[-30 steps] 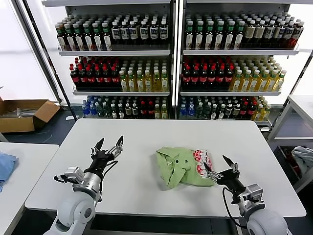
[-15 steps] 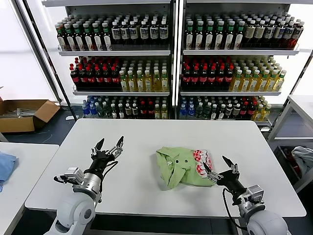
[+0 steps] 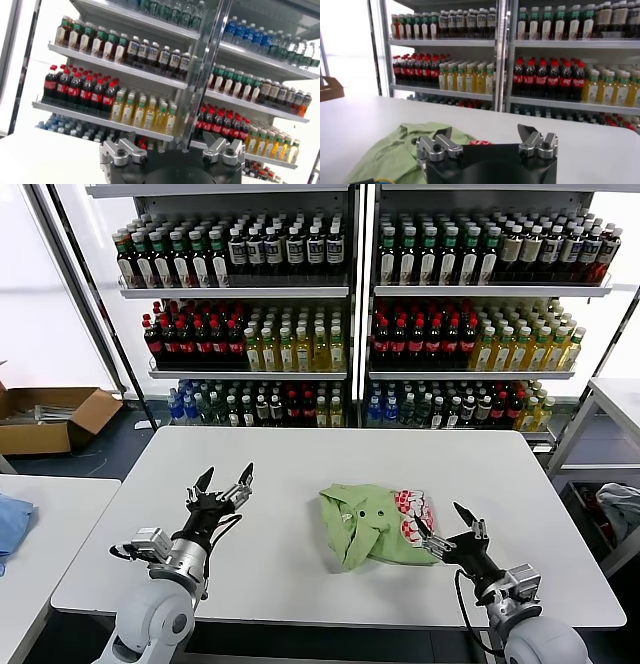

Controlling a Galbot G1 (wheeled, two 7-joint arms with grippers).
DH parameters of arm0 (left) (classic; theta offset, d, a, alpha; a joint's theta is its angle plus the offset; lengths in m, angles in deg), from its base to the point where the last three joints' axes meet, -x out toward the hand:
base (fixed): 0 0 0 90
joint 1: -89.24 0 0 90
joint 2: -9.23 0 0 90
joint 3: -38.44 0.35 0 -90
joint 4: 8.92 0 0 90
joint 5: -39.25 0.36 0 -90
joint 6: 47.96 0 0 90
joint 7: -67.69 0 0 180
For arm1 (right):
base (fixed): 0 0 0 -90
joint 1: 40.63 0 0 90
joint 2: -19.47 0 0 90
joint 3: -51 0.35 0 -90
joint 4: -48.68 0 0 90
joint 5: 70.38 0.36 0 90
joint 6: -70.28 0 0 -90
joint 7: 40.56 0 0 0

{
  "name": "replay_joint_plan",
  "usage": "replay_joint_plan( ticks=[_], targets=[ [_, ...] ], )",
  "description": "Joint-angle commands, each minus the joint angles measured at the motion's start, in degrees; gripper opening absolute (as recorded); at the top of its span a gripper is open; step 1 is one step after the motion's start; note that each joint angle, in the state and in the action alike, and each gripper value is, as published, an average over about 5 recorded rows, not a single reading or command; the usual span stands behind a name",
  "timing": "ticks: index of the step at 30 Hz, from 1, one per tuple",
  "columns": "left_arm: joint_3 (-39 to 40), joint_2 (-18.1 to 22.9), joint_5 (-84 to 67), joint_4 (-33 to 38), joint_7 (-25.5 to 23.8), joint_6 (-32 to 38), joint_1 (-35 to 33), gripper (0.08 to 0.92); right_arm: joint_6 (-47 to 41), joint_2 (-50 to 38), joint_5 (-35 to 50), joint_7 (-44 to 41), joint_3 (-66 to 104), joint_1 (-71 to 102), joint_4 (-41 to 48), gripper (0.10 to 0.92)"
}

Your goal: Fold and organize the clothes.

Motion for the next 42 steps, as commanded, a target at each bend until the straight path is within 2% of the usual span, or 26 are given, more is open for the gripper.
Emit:
replay_joint_plan(
  ticks=[1,42],
  targets=[
    [0.1,0.0,0.1,-0.1,-0.1,-0.1,0.0,0.823,0.2,0.5,0.3,-0.2,0.8,0.9,-0.3,0.823],
    [-0.4,-0.1,0.8,-0.6,-1.1,-0.1,0.3,0.823,1.1,2.5,-0.3,-1.7,2.5,3.0,-2.0,0.823]
  ],
)
